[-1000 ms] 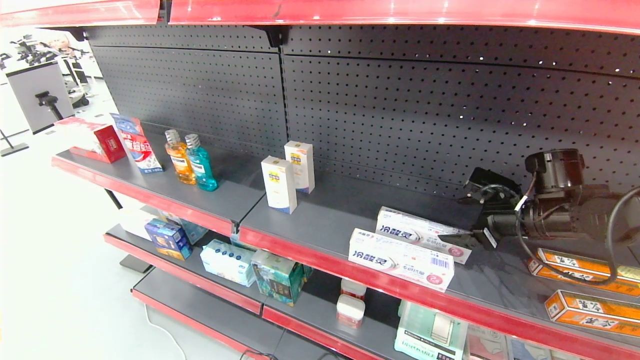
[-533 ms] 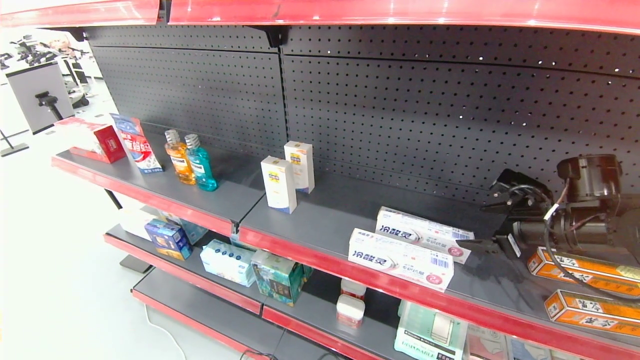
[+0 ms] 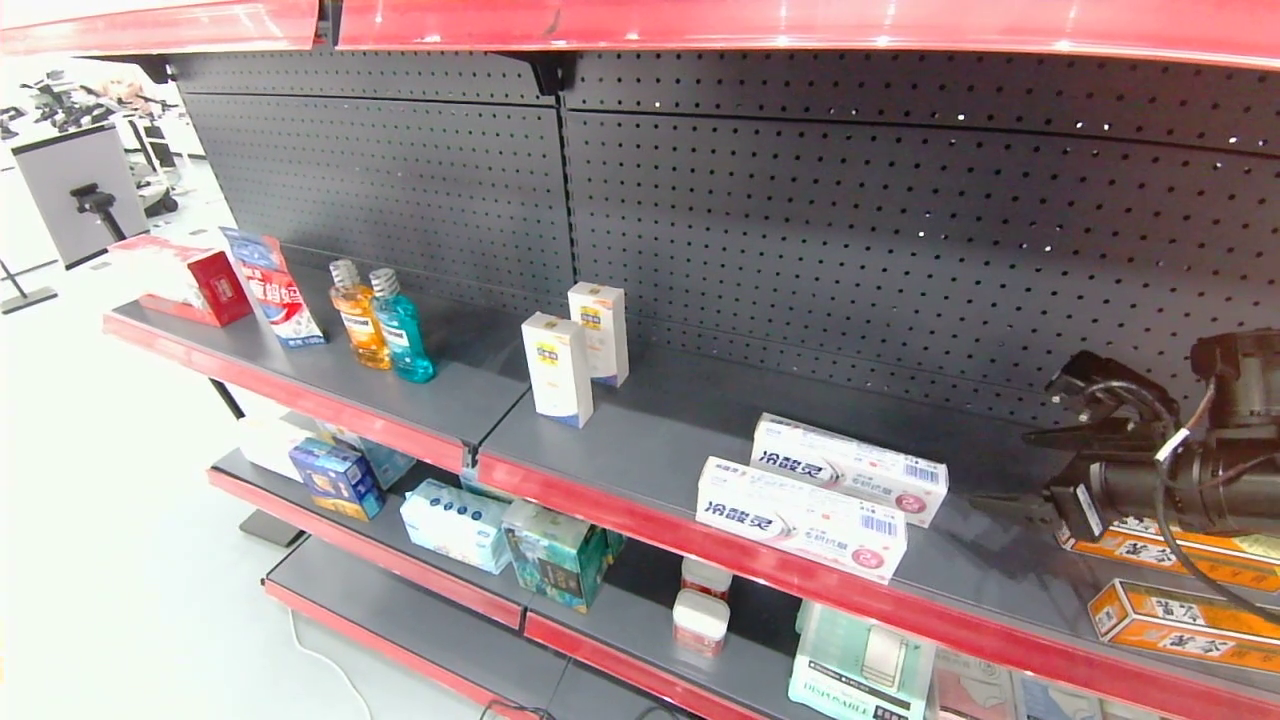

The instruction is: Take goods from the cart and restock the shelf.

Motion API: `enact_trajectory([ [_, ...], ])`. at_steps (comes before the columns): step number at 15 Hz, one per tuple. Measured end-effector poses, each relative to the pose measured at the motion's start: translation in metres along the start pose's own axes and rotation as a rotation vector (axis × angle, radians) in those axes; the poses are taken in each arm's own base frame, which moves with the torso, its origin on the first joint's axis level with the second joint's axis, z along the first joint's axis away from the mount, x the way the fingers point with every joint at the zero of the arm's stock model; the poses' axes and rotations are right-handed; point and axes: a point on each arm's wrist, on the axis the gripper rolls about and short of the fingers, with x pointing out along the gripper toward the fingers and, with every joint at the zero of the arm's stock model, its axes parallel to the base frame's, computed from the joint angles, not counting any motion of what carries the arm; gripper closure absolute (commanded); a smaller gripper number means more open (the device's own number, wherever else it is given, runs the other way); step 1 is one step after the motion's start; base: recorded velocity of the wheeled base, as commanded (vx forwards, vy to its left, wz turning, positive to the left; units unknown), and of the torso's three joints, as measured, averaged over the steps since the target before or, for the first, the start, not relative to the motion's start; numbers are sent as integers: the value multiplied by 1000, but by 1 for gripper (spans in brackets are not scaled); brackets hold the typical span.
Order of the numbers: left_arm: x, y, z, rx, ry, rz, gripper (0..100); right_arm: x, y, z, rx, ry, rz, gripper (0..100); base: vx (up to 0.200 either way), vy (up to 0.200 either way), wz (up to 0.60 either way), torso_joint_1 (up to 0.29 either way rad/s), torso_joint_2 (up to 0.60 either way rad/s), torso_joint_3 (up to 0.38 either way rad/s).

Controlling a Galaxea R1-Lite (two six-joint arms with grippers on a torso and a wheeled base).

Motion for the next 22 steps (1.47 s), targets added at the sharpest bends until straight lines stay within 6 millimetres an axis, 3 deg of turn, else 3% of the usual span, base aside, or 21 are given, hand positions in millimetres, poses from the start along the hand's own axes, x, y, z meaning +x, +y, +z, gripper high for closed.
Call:
enact_trajectory([
  [8, 0, 0, 0, 0, 0, 1, 0, 9, -8, 1, 128, -6, -109, 0, 0, 0, 0, 0, 0, 0],
  [22, 0, 0, 0, 0, 0, 1, 0, 28, -7, -8, 82, 24, -127, 0, 0, 0, 0, 0, 0, 0],
])
